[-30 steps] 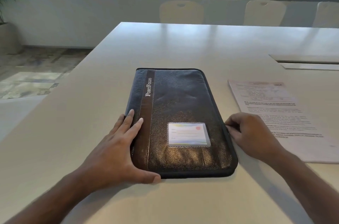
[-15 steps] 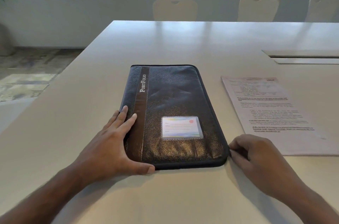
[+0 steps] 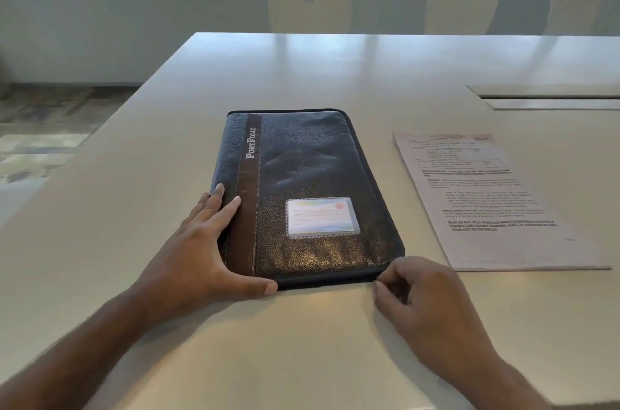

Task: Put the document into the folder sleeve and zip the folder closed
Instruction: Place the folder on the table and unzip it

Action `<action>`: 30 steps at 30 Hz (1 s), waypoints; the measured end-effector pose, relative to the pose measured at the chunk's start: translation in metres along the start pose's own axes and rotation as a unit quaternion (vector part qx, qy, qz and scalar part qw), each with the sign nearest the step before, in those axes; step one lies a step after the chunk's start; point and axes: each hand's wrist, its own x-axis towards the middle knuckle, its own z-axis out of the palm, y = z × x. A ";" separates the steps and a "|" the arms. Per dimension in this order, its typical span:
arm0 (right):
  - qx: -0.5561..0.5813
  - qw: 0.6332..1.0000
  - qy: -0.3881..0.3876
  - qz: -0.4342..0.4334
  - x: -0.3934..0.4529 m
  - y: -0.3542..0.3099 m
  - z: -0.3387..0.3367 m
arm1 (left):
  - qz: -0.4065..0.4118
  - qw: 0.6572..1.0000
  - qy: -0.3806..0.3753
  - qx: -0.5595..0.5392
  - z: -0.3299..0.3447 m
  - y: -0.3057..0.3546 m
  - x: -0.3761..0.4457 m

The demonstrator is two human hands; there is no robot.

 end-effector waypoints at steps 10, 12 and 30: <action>-0.012 1.000 0.019 -0.015 -0.005 -0.030 0.032 | -0.015 0.999 0.003 -0.030 -0.004 0.004 -0.004; -0.016 0.999 0.022 -0.024 -0.005 -0.037 0.038 | -0.019 0.999 0.005 -0.033 -0.005 0.005 -0.005; 0.015 0.993 -0.060 -0.097 -0.005 -0.081 0.072 | 0.050 0.991 0.122 -0.031 -0.008 0.010 -0.046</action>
